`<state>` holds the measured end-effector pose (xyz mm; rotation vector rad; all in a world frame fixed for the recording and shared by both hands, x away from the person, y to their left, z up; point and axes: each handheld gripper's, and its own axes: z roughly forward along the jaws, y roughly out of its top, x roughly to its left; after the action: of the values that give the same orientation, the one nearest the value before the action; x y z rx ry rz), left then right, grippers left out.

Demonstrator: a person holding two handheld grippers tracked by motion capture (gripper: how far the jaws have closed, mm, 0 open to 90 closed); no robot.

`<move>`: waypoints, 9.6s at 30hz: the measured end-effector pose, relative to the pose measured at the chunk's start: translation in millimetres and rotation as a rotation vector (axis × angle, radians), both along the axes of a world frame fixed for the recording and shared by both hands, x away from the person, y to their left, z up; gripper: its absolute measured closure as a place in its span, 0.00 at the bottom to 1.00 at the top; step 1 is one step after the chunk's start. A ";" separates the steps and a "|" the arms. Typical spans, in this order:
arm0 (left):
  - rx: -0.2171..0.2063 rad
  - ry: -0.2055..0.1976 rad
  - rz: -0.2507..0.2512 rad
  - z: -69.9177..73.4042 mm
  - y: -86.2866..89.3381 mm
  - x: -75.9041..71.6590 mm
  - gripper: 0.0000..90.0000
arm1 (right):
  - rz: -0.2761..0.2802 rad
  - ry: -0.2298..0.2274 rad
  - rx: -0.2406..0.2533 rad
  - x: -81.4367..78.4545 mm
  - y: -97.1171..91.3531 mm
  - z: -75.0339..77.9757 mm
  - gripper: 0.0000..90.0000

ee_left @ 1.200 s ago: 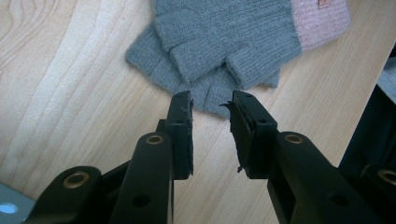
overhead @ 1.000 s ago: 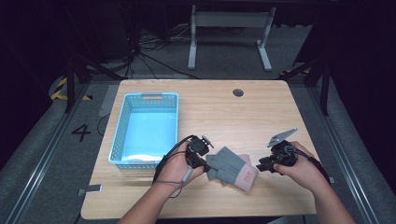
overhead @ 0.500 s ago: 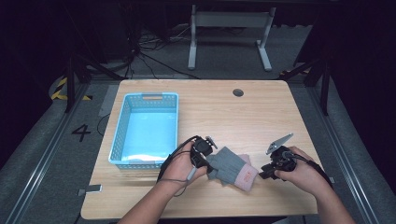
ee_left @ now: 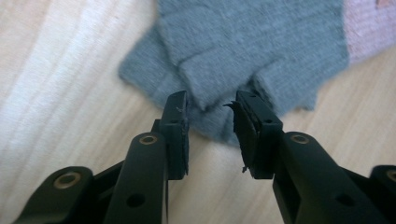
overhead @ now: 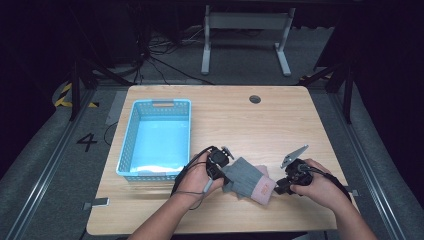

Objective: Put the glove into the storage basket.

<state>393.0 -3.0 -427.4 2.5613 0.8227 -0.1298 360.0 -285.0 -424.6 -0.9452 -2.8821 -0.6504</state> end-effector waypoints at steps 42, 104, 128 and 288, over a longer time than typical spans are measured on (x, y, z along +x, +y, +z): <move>0.027 -0.035 0.031 5.6 -1.3 -2.8 0.87 | 0.000 -0.008 0.008 -1.0 4.6 0.7 0.92; 0.015 -0.071 -0.029 38.7 4.2 -37.6 0.99 | -0.047 -0.091 0.081 3.7 2.2 41.6 0.97; 0.040 -0.028 -0.074 32.1 -4.0 -50.5 1.00 | -0.110 -0.113 0.093 27.3 10.6 35.4 0.97; 0.143 -0.158 -0.130 -3.5 -79.8 -9.0 0.36 | -0.278 -0.107 0.097 7.9 -32.1 33.7 0.71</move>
<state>384.1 -82.8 -430.9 2.7170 0.6272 0.0945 368.0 -317.1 -391.0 -1.3496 -2.8010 -0.8759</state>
